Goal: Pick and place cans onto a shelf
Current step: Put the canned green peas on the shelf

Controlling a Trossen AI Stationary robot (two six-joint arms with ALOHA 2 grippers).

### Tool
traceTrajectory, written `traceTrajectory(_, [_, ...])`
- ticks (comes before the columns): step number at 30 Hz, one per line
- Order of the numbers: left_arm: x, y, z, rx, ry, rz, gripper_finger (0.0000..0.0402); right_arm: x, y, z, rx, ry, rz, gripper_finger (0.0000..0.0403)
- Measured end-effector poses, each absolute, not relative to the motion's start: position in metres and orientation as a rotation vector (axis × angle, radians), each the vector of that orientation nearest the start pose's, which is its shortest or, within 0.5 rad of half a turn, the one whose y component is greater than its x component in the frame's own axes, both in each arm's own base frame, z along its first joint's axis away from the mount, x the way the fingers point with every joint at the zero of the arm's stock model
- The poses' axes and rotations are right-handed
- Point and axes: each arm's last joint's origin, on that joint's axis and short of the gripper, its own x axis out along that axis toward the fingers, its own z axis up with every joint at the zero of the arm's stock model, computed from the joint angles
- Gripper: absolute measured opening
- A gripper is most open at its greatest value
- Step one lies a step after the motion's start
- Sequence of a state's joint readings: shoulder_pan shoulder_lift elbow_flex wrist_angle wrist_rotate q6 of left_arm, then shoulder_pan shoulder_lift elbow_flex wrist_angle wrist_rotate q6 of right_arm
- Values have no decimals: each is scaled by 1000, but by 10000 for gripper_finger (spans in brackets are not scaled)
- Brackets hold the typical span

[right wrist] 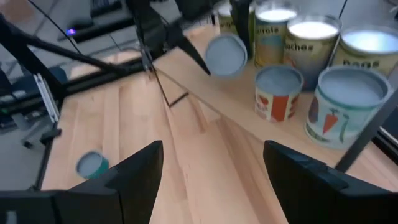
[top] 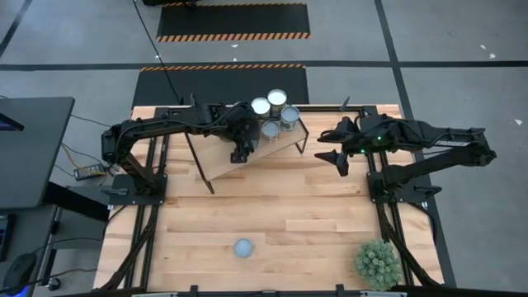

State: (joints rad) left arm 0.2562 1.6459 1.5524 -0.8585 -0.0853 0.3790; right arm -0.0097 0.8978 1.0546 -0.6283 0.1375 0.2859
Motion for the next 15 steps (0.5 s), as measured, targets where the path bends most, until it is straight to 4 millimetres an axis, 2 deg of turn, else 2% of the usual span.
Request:
traceTrajectory(8, [337, 91, 328, 256, 948, 151, 318, 178, -6, 372, 258, 353, -198, 284])
traceTrajectory(15, [336, 92, 326, 157, 951, 217, 318, 180, -6, 378, 263, 286, -189, 284])
